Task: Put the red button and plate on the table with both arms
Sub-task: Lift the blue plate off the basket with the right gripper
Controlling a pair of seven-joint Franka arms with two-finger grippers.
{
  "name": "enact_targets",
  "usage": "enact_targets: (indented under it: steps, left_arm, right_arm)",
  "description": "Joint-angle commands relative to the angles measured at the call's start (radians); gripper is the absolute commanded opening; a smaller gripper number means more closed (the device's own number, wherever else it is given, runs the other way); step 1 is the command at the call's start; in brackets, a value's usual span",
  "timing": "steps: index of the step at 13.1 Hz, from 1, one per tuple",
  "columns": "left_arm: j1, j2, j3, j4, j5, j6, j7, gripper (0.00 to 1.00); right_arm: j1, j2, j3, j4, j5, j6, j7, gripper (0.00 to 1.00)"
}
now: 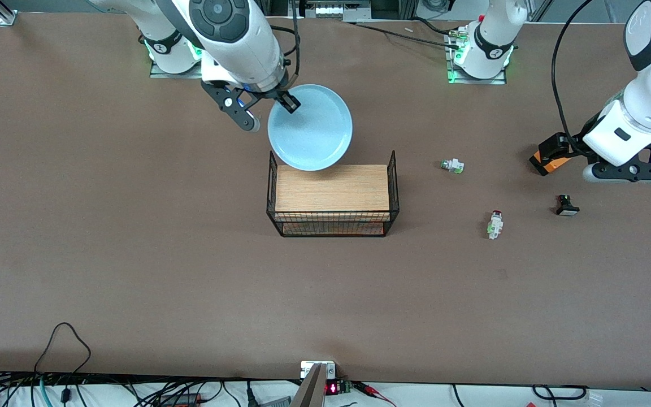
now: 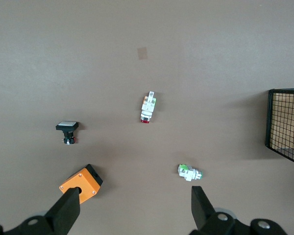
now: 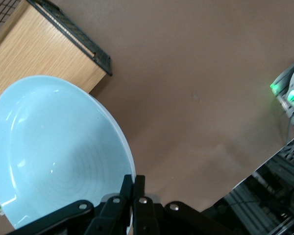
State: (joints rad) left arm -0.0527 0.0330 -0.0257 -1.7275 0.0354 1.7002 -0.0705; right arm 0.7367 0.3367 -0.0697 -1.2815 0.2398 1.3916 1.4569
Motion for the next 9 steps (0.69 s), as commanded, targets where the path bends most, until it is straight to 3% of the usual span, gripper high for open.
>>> enact_targets:
  steps: [1, 9]
  left_arm:
    - [0.001, -0.018, 0.0, -0.004, -0.005, -0.014, -0.008, 1.0]
    - [0.001, -0.018, 0.0, -0.004, -0.005, -0.016, -0.008, 1.0]
  right_arm:
    - [-0.028, -0.021, 0.007, -0.009, -0.071, -0.065, -0.145, 0.0]
    - [-0.368, -0.012, 0.008, -0.012, -0.184, -0.112, -0.95, 0.0]
